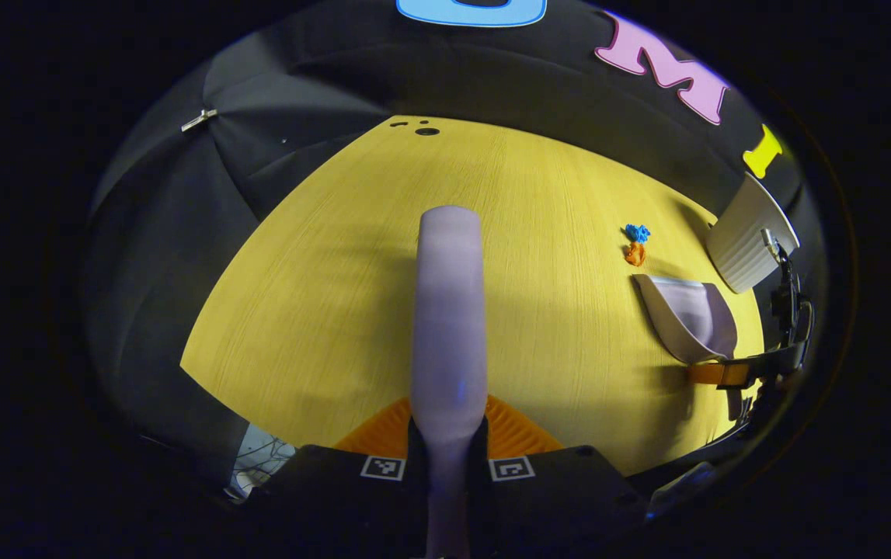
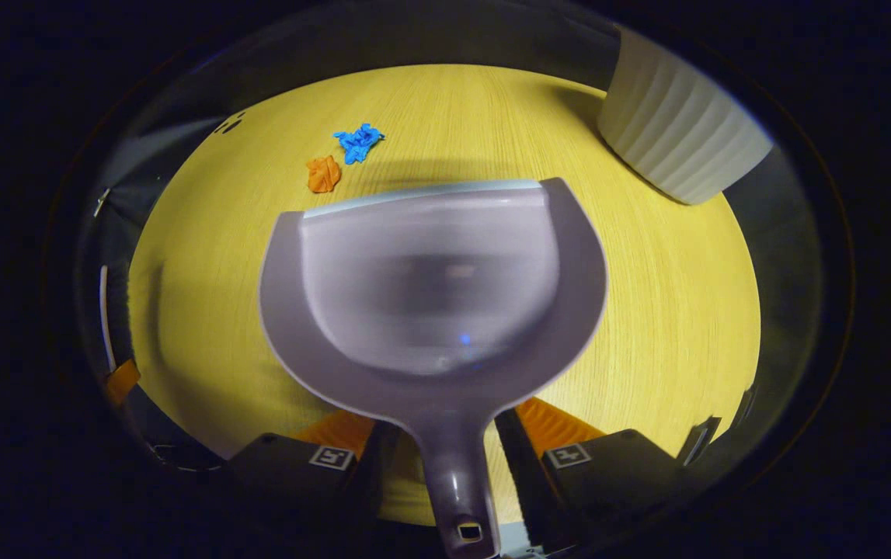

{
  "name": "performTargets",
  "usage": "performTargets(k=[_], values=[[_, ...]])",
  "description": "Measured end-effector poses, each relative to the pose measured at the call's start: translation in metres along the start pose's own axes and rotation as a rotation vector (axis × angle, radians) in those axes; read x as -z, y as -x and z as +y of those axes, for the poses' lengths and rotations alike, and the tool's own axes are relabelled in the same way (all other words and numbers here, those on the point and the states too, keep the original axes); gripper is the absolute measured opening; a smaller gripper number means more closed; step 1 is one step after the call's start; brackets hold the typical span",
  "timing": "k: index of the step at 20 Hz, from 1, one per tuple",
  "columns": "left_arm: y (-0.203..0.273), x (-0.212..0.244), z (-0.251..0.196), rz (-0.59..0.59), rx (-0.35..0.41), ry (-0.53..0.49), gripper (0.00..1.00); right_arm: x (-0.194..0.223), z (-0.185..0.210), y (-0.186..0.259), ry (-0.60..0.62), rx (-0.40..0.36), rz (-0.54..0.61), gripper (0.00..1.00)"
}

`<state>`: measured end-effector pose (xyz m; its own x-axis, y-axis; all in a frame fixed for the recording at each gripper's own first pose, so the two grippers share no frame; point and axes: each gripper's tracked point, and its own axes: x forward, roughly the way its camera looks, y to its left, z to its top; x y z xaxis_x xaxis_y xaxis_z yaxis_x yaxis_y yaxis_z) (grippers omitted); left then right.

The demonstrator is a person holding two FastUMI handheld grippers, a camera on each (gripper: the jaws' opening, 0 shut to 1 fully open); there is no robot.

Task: Pick up the small broom and dustpan from the desktop, sweep the trash into the dustpan with the broom, and then empty the trash into the garbage bin.

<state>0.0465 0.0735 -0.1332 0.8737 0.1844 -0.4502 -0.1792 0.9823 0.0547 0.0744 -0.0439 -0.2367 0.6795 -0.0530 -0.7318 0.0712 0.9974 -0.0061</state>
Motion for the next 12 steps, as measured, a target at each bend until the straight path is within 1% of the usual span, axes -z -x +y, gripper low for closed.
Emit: performTargets(k=[1, 2, 3, 4, 5, 6, 7, 9, 10, 11, 12], values=[[-0.001, -0.002, -0.002, 0.002, -0.001, -0.006, 0.25, -0.002, 0.0, 0.0, 0.003, -0.002, 0.001, 0.69], [-0.003, -0.004, -0.005, 0.004, 0.002, -0.013, 0.25, -0.002, -0.001, 0.0, 0.001, -0.003, 0.005, 0.58], [-0.005, -0.008, -0.009, 0.005, 0.004, -0.023, 0.25, -0.003, 0.0, -0.002, -0.008, -0.01, 0.012, 0.56], [-0.008, -0.012, -0.014, 0.007, 0.009, -0.037, 0.25, -0.004, 0.0, -0.004, -0.01, -0.02, 0.013, 0.39], [-0.011, -0.016, -0.02, 0.011, 0.017, -0.055, 0.25, -0.004, 0.0, -0.004, -0.007, -0.031, 0.017, 0.35], [-0.014, -0.021, -0.027, 0.014, 0.026, -0.076, 0.27, -0.005, -0.001, -0.002, 0.0, -0.048, 0.014, 0.34], [-0.017, -0.028, -0.035, 0.014, 0.035, -0.101, 0.26, -0.005, -0.001, 0.0, 0.007, -0.063, 0.012, 0.36], [-0.024, -0.044, -0.052, 0.024, 0.064, -0.156, 0.26, -0.005, -0.003, 0.0, 0.014, -0.092, 0.012, 0.35], [-0.029, -0.054, -0.063, 0.026, 0.085, -0.175, 0.27, -0.004, -0.007, -0.001, 0.037, -0.088, 0.006, 0.35], [-0.035, -0.066, -0.073, 0.027, 0.103, -0.189, 0.24, -0.006, -0.013, -0.001, 0.064, -0.082, -0.005, 0.35], [-0.041, -0.077, -0.082, 0.033, 0.117, -0.2, 0.24, -0.006, -0.018, 0.0, 0.085, -0.081, -0.015, 0.35]])
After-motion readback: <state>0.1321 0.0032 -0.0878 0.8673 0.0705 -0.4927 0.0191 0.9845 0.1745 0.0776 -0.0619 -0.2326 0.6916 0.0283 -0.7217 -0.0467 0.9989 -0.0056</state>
